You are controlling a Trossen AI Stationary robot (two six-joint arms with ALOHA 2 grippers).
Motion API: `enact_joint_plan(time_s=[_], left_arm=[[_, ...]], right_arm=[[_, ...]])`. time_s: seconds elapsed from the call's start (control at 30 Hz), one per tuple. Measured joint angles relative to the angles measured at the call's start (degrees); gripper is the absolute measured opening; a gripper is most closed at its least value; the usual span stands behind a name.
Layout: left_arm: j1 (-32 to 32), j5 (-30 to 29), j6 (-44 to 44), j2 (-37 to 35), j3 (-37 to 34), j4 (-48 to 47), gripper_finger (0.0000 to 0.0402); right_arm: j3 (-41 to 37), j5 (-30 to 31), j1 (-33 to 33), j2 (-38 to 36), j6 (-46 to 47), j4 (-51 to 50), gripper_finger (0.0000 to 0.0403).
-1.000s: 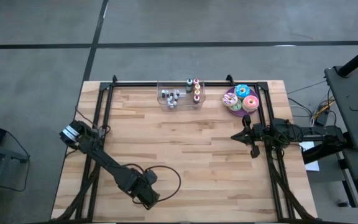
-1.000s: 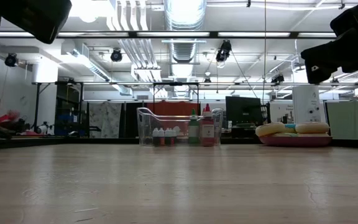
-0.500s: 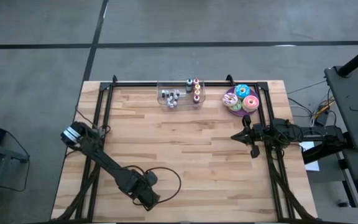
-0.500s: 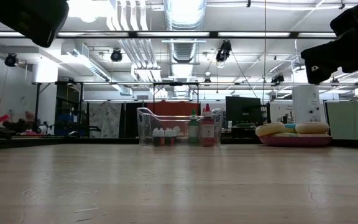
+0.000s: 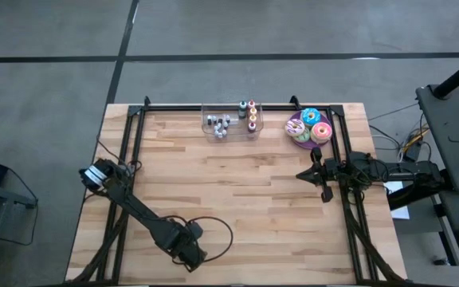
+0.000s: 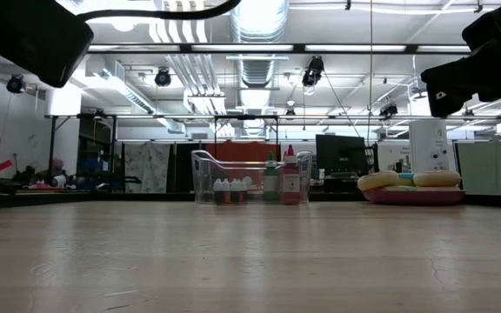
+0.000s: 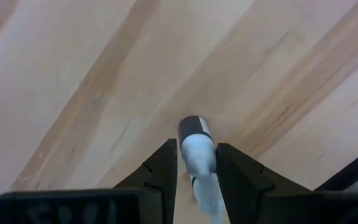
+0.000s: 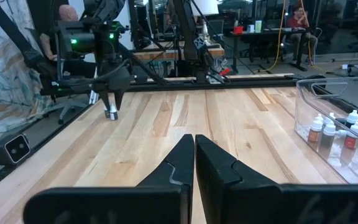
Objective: Pick & Place food coloring
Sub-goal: Put the small red food coloring bottle into the transparent bin
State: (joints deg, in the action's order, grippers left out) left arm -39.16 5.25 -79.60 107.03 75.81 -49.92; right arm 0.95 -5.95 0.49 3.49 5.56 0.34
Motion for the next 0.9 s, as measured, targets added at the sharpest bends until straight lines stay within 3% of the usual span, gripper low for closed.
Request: enact_joint_plan(time_s=[0.23, 0.5, 0.9], left_arm=[[-0.1, 0.7, 1.1, 0.1, 0.0, 0.0, 0.0079], [0.0, 0.7, 2.2, 0.1, 0.0, 0.0, 0.0026], [0.8, 3.7, 8.2, -2.1, 1.4, -0.2, 0.0033]], right_arm=[[0.0, 0.0, 0.0, 0.0, 0.0, 0.0, 0.0008], [0.0, 0.0, 0.0, 0.0, 0.0, 0.0, 0.0009], [0.0, 0.0, 0.0, 0.0, 0.0, 0.0, 0.0009]])
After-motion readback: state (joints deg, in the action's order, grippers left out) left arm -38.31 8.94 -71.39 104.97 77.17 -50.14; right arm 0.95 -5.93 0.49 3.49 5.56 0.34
